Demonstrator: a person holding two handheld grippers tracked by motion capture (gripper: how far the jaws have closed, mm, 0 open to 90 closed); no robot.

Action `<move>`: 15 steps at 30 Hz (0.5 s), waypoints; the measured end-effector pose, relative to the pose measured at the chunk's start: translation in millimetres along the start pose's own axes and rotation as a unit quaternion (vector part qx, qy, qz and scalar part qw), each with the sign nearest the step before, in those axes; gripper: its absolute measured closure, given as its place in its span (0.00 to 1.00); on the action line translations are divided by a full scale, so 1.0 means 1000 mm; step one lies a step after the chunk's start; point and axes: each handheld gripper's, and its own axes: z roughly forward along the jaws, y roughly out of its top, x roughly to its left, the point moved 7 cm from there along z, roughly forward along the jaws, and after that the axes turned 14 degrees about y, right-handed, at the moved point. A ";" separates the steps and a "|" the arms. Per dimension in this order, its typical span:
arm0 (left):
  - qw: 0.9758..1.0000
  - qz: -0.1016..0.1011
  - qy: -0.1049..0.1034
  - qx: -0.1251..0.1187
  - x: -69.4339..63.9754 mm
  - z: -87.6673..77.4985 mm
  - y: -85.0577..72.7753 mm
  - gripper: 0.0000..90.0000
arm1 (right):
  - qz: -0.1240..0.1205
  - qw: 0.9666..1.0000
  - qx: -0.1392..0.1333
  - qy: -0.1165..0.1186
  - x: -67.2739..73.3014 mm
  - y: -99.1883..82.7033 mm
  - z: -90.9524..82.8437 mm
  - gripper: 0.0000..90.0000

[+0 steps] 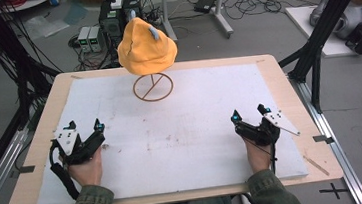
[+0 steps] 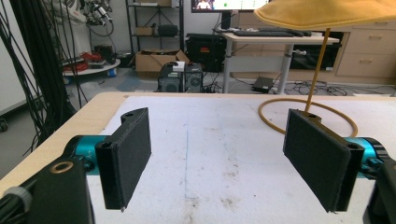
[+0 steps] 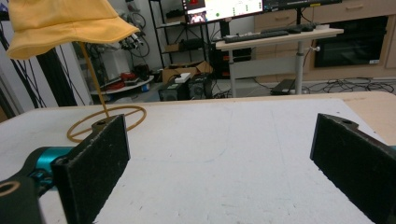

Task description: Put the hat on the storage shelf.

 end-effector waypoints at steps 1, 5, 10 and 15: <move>1.000 -0.001 0.000 0.000 0.000 0.000 0.000 0.26 | 0.001 1.000 0.004 0.000 0.001 -0.001 0.000 0.05; 1.000 0.003 -0.009 0.005 -0.003 0.001 -0.002 0.26 | 0.000 1.000 0.008 -0.001 0.002 -0.002 0.001 0.05; 1.000 0.002 -0.009 0.004 -0.002 0.000 -0.002 0.26 | -0.008 1.000 0.008 0.000 0.004 -0.002 0.001 0.05; 1.000 0.017 -0.008 0.000 -0.005 0.000 -0.002 0.26 | -0.009 1.000 0.009 -0.001 0.001 -0.002 0.002 0.05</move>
